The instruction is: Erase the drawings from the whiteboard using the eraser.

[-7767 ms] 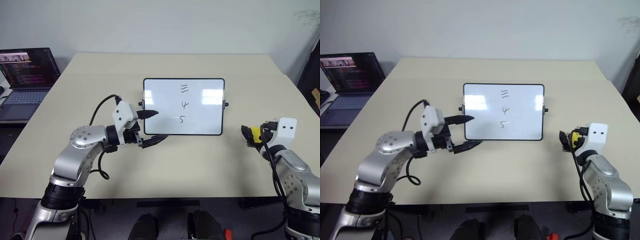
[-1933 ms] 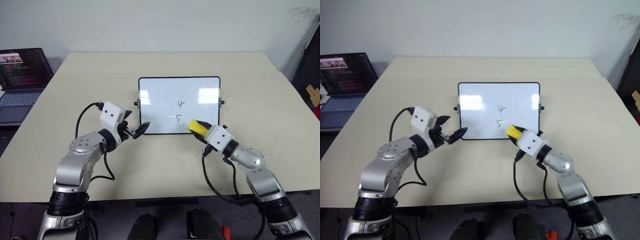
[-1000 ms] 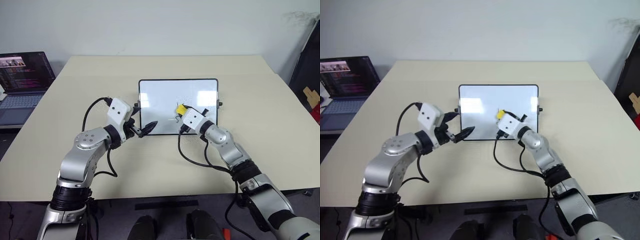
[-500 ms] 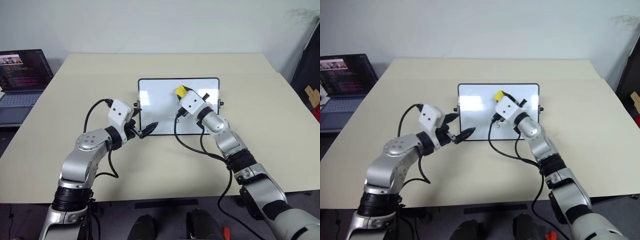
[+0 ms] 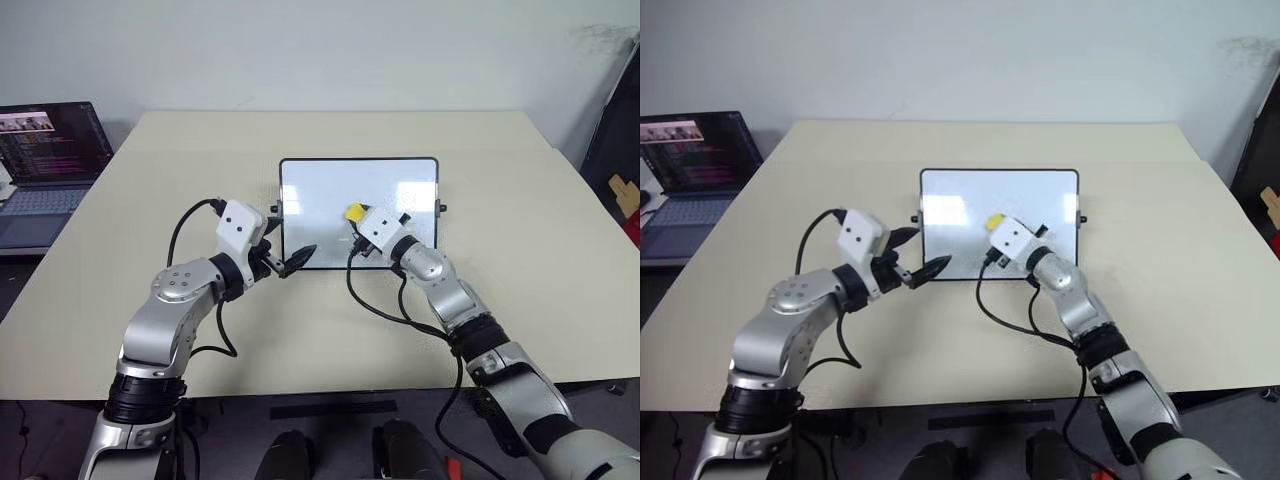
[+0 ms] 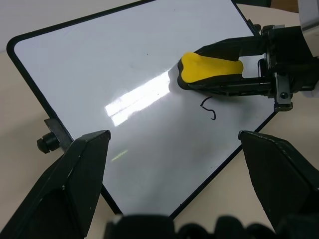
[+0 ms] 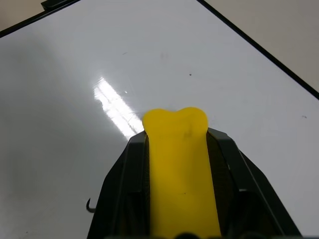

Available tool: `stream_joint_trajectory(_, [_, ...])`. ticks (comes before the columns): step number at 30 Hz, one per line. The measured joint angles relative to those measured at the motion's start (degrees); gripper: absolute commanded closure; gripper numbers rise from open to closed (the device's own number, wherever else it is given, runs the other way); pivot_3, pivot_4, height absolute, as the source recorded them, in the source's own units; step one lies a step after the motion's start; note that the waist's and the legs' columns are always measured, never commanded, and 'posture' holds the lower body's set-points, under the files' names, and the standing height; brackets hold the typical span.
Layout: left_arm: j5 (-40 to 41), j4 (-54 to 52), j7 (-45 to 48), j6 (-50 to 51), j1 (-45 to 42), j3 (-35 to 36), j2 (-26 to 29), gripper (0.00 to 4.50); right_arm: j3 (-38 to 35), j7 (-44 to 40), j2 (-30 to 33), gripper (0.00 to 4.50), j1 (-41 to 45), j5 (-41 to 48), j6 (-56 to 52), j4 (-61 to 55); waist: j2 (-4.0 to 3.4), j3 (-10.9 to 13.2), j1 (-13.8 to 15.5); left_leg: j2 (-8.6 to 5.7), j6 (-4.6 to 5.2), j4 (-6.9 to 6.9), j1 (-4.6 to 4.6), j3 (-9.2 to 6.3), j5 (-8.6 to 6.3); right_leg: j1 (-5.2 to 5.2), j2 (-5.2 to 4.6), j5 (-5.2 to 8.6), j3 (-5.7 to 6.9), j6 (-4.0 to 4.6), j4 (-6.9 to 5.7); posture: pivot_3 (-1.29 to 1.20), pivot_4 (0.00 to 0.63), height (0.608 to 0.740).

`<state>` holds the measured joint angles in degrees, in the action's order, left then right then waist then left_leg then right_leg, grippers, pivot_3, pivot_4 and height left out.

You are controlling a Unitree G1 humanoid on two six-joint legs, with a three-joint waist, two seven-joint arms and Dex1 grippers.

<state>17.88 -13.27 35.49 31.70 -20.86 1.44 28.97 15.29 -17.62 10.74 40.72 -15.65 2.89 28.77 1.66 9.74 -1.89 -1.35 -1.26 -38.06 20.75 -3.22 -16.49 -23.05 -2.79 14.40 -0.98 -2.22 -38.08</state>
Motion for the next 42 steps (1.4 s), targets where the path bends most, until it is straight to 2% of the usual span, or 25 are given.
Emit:
stream_joint_trajectory(5, [0.01,-0.01,0.02,0.04,0.02,0.0,0.0,0.0,-1.08,-3.54,-0.08,3.3,-2.56,3.39,-4.22,-4.86,0.01,-0.01,0.05,0.0,0.02,-0.04,-0.01,-0.02,0.02,0.05,0.16,-0.01,-0.01,-0.02,0.01,0.0,0.15,0.74])
stream_joint_trajectory(9, [0.03,-0.13,0.02,0.24,0.02,0.0,-0.06,0.0,-1.66,-2.84,-0.95,3.3,-3.38,4.08,-4.48,-6.67,-0.01,0.02,0.04,0.02,0.01,0.03,0.11,-0.02,0.01,-0.15,0.16,-0.02,-0.02,0.0,-0.02,0.0,0.15,0.74])
stream_joint_trajectory(14, [0.05,-0.39,0.03,0.36,0.01,-0.01,-0.13,0.0,-4.15,2.34,-1.03,3.3,0.7,3.48,-4.38,-5.4,-0.03,0.06,0.0,0.04,-0.01,0.12,0.19,-0.01,0.0,-0.23,0.1,0.0,-0.03,0.0,0.12,0.0,0.15,0.74])
stream_joint_trajectory(19, [0.05,-0.4,0.05,0.38,0.01,-0.03,-0.18,0.0,-4.33,4.14,-1.72,3.3,3.06,3.25,-3.4,-1.97,-0.03,0.06,-0.01,0.05,-0.04,0.2,0.25,0.01,-0.04,-0.24,0.01,0.02,-0.02,0.01,0.31,0.0,0.15,0.74])
stream_joint_trajectory(28, [0.07,-0.75,-0.01,0.58,0.02,-0.05,-0.2,0.0,-0.52,1.63,-1.29,3.3,2.29,0.91,-3.32,-1.0,-0.02,0.04,-0.14,0.04,-0.02,0.14,0.09,0.02,-0.05,-0.13,-0.01,0.01,-0.02,0.01,0.11,0.0,0.15,0.74])
stream_joint_trajectory(36, [0.12,-0.82,0.0,0.65,0.02,-0.05,-0.25,0.0,-1.3,-0.11,-1.71,3.3,0.55,2.8,-3.99,-2.4,-0.01,0.03,-0.11,0.03,-0.02,0.08,0.05,0.0,-0.02,-0.09,0.0,0.0,-0.01,0.01,0.04,0.0,0.15,0.74])
stream_joint_trajectory(42, [0.14,-0.82,0.07,0.65,0.02,-0.12,-0.53,0.0,-4.64,6.0,-0.1,3.3,1.02,3.27,-1.35,-2.0,-0.03,0.07,0.08,0.02,-0.02,0.11,0.17,-0.01,-0.03,-0.17,-0.01,0.0,0.01,0.0,0.1,0.0,0.15,0.74])
